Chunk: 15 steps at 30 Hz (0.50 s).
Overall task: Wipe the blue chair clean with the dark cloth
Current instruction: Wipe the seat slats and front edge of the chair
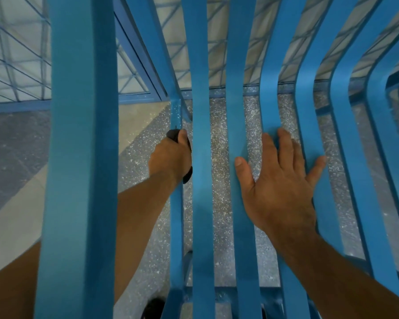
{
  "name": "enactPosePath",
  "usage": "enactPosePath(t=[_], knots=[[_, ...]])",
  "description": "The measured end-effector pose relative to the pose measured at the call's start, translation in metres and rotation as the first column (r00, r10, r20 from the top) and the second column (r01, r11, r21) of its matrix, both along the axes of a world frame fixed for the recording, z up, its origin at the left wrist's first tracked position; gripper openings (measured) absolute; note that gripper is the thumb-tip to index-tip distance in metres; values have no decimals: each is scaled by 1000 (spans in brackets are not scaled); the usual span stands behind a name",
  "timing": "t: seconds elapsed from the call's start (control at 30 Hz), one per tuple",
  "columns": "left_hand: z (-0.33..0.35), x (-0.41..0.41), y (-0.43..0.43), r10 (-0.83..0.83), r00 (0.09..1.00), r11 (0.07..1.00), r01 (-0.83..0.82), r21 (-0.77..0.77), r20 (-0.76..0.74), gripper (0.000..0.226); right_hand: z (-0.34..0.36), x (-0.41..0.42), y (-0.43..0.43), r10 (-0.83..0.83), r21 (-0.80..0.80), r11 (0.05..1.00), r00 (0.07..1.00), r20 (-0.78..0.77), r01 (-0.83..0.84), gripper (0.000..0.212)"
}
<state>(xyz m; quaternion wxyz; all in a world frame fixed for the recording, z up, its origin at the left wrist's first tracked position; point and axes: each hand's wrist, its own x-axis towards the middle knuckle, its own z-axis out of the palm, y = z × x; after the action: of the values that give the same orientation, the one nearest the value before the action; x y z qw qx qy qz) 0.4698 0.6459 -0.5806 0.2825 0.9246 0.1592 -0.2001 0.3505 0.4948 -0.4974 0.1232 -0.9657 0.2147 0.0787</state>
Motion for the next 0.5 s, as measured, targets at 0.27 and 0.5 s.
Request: enactPosePath(t=[0.27,0.5], knots=[[2,-47,11,-84,996,995,84,-47,21,39,2,0,-1,15,22,1000,1000,-5,-14,74],[-8,-2,2,-7,1000,1000,7,-22,26,50,4,61,-7,-139,73,989,982,126,130,80]])
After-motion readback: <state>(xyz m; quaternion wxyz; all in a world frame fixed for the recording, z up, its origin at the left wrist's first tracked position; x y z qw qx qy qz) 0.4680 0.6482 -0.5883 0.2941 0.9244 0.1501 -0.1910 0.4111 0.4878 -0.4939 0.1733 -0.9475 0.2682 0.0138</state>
